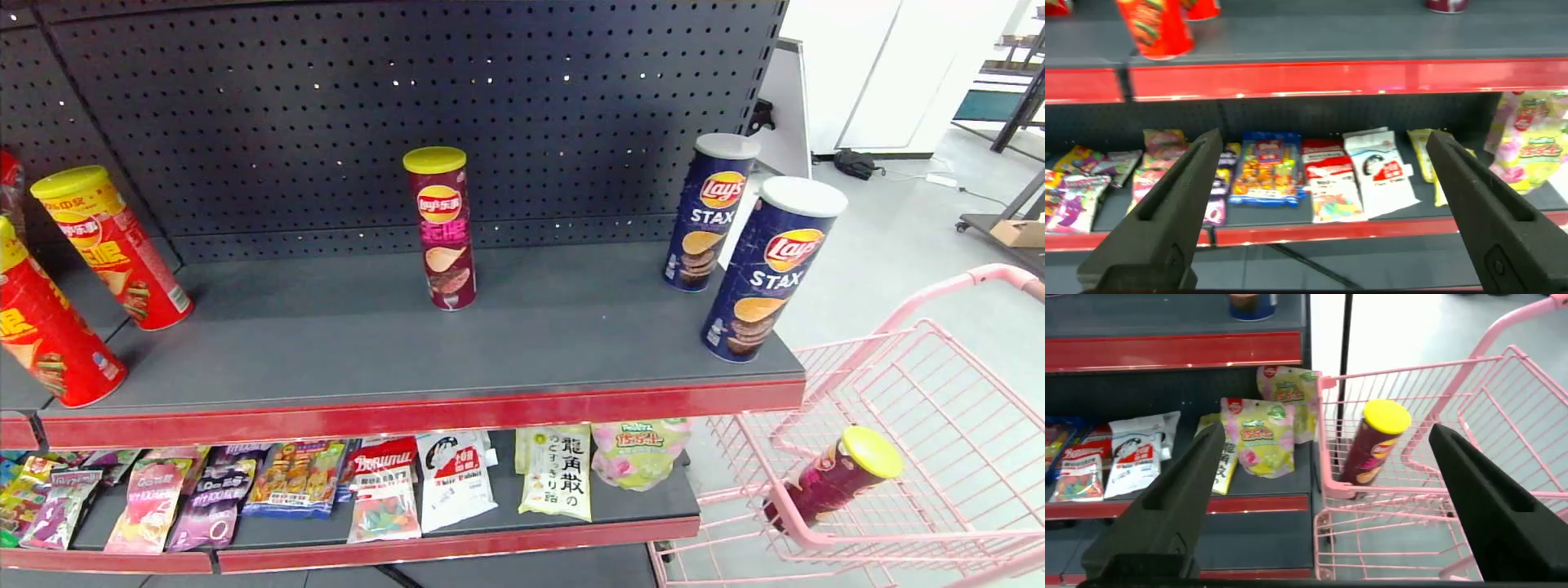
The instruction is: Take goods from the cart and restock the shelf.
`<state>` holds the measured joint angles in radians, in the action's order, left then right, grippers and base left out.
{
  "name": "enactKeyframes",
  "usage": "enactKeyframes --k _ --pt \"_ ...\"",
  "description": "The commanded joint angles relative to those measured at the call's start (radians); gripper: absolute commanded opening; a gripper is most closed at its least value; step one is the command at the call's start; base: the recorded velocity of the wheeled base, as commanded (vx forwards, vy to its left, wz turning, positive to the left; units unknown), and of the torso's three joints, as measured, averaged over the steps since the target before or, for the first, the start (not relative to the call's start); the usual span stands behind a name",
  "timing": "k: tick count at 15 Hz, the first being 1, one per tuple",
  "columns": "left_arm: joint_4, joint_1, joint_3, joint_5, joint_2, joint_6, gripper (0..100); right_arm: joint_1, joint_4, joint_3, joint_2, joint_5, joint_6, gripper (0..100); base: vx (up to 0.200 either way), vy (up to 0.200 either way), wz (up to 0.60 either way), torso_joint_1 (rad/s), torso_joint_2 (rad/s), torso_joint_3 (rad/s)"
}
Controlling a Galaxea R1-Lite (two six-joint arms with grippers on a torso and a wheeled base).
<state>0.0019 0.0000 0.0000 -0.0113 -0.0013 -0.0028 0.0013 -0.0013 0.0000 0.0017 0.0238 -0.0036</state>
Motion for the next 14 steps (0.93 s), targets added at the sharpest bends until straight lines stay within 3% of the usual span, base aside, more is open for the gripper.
enactKeyframes --k 1,6,14 --pt "0.0 0.0 0.0 -0.001 0.001 0.0 100 0.0 0.0 0.0 0.0 0.001 -0.001 100 0.0 -0.2 0.0 0.002 0.01 0.007" --pt "0.001 0.0 0.0 0.001 0.001 0.0 100 0.0 -0.002 0.0 0.0 -0.001 0.002 100 0.0 -0.16 0.0 0.0 0.0 0.004" --pt "0.0 0.0 0.0 0.001 0.001 0.0 100 0.0 -0.002 0.0 0.0 -0.002 0.005 100 0.0 0.0 -0.6 0.004 0.0 0.002"
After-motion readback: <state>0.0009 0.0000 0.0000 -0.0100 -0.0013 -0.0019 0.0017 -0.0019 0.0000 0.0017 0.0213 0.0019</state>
